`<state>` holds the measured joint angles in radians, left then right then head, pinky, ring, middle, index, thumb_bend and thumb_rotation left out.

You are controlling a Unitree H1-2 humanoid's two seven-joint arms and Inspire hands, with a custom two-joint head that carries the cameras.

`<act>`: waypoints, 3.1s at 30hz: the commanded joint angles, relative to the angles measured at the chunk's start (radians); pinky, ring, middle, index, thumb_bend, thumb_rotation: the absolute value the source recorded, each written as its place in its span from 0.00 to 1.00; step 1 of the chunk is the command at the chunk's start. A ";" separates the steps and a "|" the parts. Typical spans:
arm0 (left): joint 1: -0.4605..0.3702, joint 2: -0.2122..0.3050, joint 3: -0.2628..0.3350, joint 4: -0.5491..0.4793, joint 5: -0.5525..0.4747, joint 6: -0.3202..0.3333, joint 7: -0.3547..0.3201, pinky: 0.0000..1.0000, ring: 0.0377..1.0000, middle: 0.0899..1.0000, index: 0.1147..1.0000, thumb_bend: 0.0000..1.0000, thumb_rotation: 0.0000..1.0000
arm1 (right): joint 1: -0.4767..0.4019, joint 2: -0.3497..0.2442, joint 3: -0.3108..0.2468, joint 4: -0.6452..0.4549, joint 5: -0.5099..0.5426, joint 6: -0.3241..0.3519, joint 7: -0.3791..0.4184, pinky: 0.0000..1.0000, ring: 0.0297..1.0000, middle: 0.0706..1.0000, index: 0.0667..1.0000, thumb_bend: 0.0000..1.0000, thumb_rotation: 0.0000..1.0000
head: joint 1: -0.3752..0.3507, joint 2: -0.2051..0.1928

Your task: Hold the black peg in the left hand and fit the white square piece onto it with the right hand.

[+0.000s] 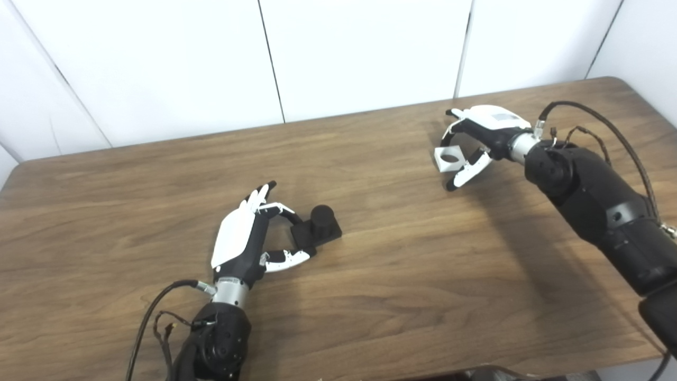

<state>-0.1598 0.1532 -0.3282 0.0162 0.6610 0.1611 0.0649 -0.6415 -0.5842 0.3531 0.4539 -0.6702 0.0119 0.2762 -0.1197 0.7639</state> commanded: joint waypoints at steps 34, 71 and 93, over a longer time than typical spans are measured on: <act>0.051 0.046 0.004 -0.027 0.038 0.068 -0.053 1.00 1.00 0.99 0.43 0.52 0.09 | -0.033 -0.048 -0.017 0.020 0.003 0.001 0.001 0.97 1.00 0.97 0.69 0.77 0.31 | 0.016 0.021; 0.055 0.035 -0.001 -0.024 0.053 0.079 -0.051 1.00 1.00 0.98 0.43 0.52 0.09 | 0.016 -0.021 -0.050 0.108 0.030 -0.165 -0.255 0.95 0.90 0.80 0.45 0.52 0.14 | 0.034 0.037; 0.015 0.039 -0.008 0.019 0.056 0.072 -0.044 1.00 1.00 0.99 0.43 0.52 0.09 | 0.072 0.018 -0.144 -0.289 0.039 -0.122 -0.210 0.96 0.95 0.81 0.44 0.52 0.14 | 0.062 0.032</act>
<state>-0.1498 0.1639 -0.3315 -0.0212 0.6748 0.2015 0.0400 -0.5299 -0.5663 0.2342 0.2181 -0.6468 -0.1243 0.0622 -0.0568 0.7946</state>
